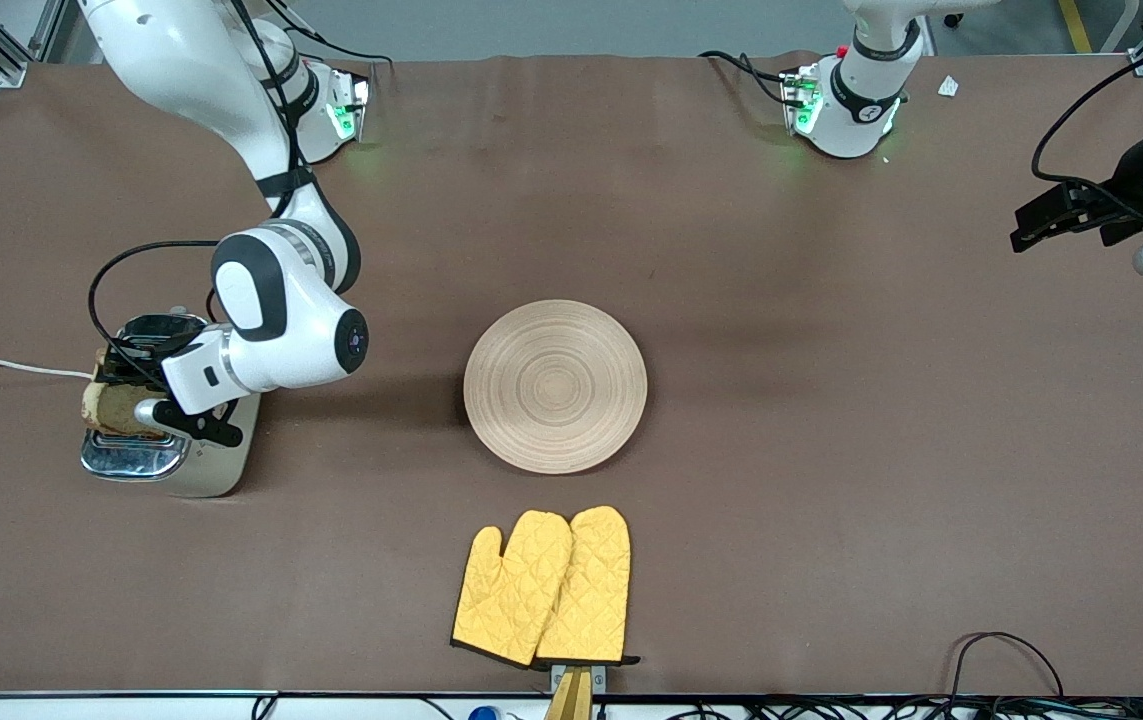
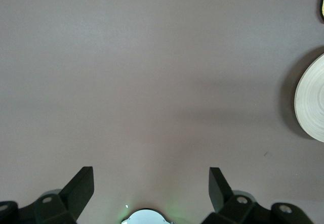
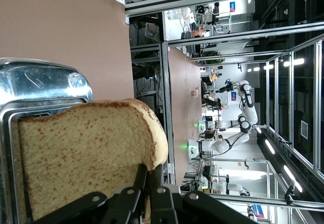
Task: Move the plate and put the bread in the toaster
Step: 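Lower the bread slice into the toaster slot with the right gripper, then open the right gripper and lift it away from the toaster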
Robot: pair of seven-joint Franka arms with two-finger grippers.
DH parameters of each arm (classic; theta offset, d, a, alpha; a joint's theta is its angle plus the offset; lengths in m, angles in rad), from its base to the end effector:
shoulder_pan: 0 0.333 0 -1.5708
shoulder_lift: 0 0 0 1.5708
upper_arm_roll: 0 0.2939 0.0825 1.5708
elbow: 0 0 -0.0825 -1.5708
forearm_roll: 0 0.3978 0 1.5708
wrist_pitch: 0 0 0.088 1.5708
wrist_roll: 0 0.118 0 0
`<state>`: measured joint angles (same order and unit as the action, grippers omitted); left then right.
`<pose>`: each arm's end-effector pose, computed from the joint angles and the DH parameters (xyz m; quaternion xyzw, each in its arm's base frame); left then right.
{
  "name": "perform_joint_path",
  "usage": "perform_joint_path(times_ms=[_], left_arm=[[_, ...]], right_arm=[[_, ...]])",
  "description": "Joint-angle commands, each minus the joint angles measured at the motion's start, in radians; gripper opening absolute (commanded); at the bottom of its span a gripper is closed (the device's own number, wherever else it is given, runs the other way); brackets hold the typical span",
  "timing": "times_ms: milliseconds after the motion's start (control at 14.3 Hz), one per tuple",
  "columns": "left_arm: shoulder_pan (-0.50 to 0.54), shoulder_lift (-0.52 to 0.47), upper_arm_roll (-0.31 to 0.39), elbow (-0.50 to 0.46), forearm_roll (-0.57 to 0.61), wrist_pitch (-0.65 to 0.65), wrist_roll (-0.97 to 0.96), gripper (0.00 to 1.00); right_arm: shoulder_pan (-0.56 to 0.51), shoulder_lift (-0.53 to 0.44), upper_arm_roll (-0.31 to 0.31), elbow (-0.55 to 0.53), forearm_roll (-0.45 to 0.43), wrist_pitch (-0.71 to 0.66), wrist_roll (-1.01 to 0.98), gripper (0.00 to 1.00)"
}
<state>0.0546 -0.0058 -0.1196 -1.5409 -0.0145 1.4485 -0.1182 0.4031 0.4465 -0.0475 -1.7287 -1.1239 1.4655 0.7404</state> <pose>0.5516 -0.0379 0.5988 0.9987 0.0260 -0.0438 0.0029 0.6077 0.1066 0.3192 0.7983 -0.0228 0.0227 0.6014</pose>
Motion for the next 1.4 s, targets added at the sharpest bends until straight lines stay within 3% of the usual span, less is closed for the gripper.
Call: perform_joint_path(times_ms=[0,280,350,420,490,699,1119,1329], left_arm=[[0.002,-0.003,-0.005,0.002,-0.004,0.006,-0.008,1.00],[0.002,-0.003,-0.005,0.001,-0.005,0.006,-0.008,1.00],[0.002,-0.003,-0.005,0.001,-0.005,0.006,-0.008,1.00],[0.002,-0.005,-0.005,0.001,-0.005,0.006,-0.008,1.00],[0.002,-0.005,-0.005,0.002,-0.005,0.006,-0.008,1.00],[0.002,-0.003,-0.005,0.002,-0.004,0.006,-0.008,1.00],[0.004,-0.006,-0.005,0.004,-0.004,0.006,-0.008,1.00],[0.004,-0.011,-0.005,0.005,-0.001,0.006,-0.006,1.00]], right_arm=[[-0.009,-0.023,0.014,-0.057,-0.013,0.007,0.028,0.00],[-0.007,-0.022,0.017,-0.086,-0.011,0.012,0.074,0.00],[-0.006,-0.020,0.018,-0.084,-0.011,0.010,0.076,0.04],[-0.004,-0.018,0.018,-0.078,-0.010,0.009,0.076,0.19],[-0.004,-0.014,0.017,-0.068,0.005,0.009,0.076,0.43],[-0.012,-0.009,0.018,-0.031,0.048,0.022,0.077,0.98],[-0.026,-0.012,0.017,0.083,0.280,0.038,0.097,1.00],[-0.061,-0.072,0.014,0.124,0.483,0.049,0.096,1.00]])
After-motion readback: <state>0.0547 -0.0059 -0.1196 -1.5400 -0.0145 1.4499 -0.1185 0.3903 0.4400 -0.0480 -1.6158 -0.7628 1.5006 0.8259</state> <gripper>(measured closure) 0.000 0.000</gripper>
